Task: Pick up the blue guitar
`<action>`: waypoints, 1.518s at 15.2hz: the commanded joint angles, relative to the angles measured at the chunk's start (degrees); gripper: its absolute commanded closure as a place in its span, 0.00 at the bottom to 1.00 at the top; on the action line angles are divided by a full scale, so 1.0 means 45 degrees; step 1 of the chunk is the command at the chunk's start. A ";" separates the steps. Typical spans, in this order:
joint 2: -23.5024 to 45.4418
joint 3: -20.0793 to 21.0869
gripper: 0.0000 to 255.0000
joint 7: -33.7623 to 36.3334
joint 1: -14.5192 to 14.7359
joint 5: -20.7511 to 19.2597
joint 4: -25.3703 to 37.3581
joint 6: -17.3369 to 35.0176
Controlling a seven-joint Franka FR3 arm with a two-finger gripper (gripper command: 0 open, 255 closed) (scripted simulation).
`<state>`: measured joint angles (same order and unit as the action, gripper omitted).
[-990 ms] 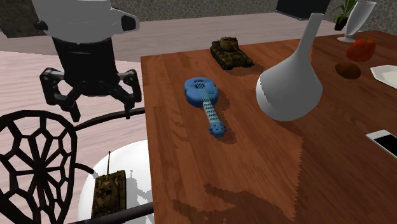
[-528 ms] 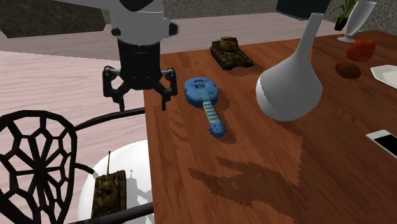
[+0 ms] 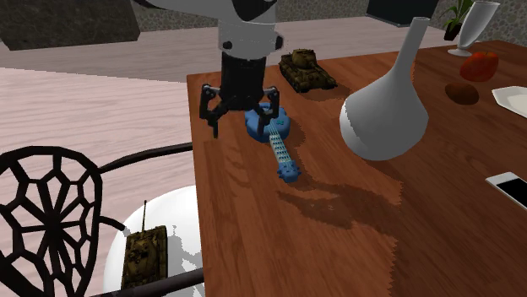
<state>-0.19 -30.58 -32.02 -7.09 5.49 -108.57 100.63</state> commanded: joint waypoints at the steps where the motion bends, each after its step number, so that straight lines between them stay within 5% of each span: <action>1: 0.1370 -0.0294 0.00 -0.0731 -0.0292 0.0563 0.1262 -0.0228; 8: 0.5098 -0.0512 0.00 -0.2389 -0.1957 0.2069 0.5173 -0.1331; 17: 0.5305 -0.0412 0.00 -0.2551 -0.1904 0.2213 0.4150 -0.0145; 18: 0.5279 -0.0420 1.00 -0.2557 -0.1902 0.2201 0.4125 -0.0144; 23: 0.5271 -0.0422 1.00 -0.2558 -0.1899 0.2198 0.4108 -0.0135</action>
<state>23.50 -32.49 -43.53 -15.64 15.37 -90.04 100.02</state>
